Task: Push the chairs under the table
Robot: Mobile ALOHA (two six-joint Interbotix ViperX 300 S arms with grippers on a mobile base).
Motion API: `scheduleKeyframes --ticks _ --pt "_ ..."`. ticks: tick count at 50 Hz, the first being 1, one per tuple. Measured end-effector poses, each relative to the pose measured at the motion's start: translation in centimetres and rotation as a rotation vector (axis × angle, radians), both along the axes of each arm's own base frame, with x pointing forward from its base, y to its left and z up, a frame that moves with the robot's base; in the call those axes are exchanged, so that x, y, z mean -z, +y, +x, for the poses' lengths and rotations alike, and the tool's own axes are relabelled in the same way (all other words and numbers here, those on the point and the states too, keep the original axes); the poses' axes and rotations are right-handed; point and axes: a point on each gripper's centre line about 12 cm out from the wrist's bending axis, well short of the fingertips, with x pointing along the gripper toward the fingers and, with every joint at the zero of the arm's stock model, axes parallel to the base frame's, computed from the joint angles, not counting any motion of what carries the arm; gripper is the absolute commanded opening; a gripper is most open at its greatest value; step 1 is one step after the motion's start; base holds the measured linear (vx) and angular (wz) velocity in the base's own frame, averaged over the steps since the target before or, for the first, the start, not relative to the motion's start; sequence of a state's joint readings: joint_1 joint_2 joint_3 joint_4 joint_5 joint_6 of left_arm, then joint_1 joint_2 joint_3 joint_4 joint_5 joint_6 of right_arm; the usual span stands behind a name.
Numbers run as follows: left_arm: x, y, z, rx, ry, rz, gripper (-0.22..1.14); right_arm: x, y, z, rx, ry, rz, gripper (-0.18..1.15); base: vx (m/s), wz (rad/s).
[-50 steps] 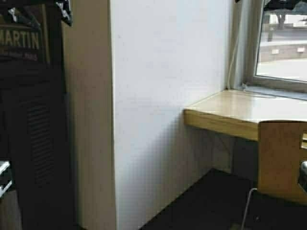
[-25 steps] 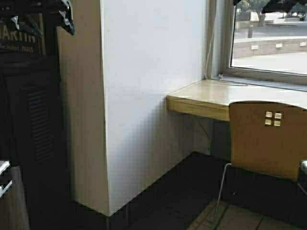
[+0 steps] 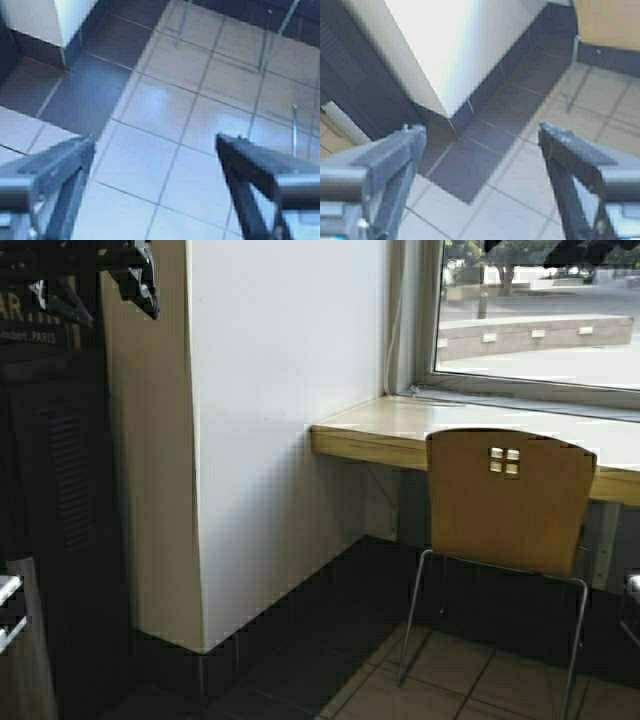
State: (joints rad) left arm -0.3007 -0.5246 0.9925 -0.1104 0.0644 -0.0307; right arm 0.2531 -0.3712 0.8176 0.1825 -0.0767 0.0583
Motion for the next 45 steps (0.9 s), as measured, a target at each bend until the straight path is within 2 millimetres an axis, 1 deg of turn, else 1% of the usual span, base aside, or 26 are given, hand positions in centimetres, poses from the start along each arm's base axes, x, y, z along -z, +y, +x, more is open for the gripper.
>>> scheduleKeyframes --ticks 6,18,23,29,34,45 --pt "0.0 -0.1 0.0 0.002 -0.001 -0.002 1.01 -0.1 -0.2 0.1 0.005 0.003 0.0 0.99 -0.29 -0.33" --pt "0.0 0.0 0.0 -0.005 0.003 -0.009 1.01 0.7 -0.1 0.4 0.004 0.03 -0.007 0.99 -0.24 -0.38" --pt "0.0 -0.1 -0.1 -0.002 0.002 -0.011 1.01 1.4 -0.4 0.8 0.018 0.051 -0.009 0.99 -0.23 -0.44" --pt "0.1 -0.2 0.0 0.001 0.006 -0.008 1.01 1.6 -0.3 1.0 0.018 0.059 -0.009 0.99 -0.23 -0.33" --pt "0.1 -0.1 0.0 -0.001 0.006 -0.008 1.01 1.6 -0.3 0.9 0.015 0.071 -0.012 0.99 -0.2 -0.17" --pt "0.2 0.0 0.1 -0.006 0.008 -0.006 1.01 0.9 -0.2 0.0 -0.002 0.078 -0.013 0.99 -0.14 -0.08"
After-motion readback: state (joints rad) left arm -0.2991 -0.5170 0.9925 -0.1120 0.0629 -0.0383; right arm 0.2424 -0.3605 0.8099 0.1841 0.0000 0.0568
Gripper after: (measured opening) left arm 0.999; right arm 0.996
